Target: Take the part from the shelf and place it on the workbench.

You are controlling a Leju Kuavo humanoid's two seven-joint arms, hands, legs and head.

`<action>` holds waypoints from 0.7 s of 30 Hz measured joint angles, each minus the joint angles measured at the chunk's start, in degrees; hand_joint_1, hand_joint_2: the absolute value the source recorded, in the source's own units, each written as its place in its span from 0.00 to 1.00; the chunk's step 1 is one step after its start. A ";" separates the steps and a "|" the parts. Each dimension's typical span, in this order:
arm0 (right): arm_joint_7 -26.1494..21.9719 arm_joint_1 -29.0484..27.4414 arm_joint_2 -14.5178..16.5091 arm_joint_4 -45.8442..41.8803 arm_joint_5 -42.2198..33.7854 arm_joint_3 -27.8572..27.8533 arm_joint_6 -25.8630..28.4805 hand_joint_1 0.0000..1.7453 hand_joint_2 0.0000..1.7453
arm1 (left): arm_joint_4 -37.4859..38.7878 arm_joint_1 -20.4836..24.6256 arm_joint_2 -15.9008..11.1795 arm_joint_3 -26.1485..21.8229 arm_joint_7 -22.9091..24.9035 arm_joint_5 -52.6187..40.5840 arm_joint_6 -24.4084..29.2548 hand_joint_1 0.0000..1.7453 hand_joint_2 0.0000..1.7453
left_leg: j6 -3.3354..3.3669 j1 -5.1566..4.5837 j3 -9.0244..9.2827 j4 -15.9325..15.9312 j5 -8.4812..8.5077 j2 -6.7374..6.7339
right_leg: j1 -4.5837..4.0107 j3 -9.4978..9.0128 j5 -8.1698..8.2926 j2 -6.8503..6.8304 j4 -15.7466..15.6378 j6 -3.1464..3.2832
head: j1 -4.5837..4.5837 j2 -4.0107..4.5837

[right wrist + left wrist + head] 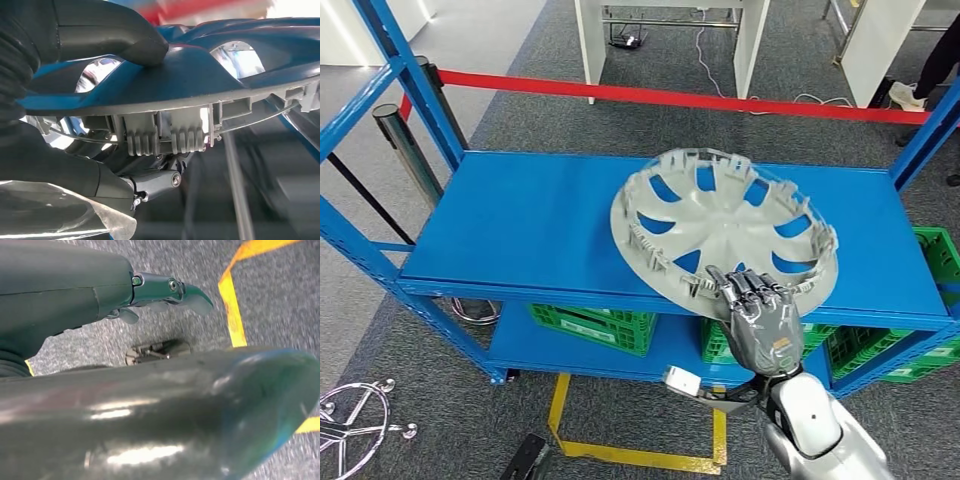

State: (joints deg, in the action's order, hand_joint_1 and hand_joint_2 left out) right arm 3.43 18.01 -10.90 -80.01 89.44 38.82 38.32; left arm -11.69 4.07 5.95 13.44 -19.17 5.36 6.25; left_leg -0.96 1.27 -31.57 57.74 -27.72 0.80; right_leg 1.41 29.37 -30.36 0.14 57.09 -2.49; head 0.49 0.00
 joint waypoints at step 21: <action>-18.51 -7.09 3.38 -26.27 0.37 -10.96 0.94 1.00 1.00 | 0.00 0.02 1.56 -1.01 0.13 -0.04 3.04 0.00 0.00 | 0.00 -0.03 -0.03 0.02 0.00 0.00 | 0.03 -0.03 0.01 0.00 0.00 0.00 | 0.00 0.00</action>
State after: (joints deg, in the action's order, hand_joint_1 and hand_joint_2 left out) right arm -15.07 10.92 -7.51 -106.28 89.81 27.86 39.26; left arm -11.69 4.09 7.51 12.43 -19.04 5.31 9.29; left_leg -0.95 1.24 -31.59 57.76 -27.72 0.80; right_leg 1.44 29.34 -30.35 0.14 57.09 -2.49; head 0.50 0.00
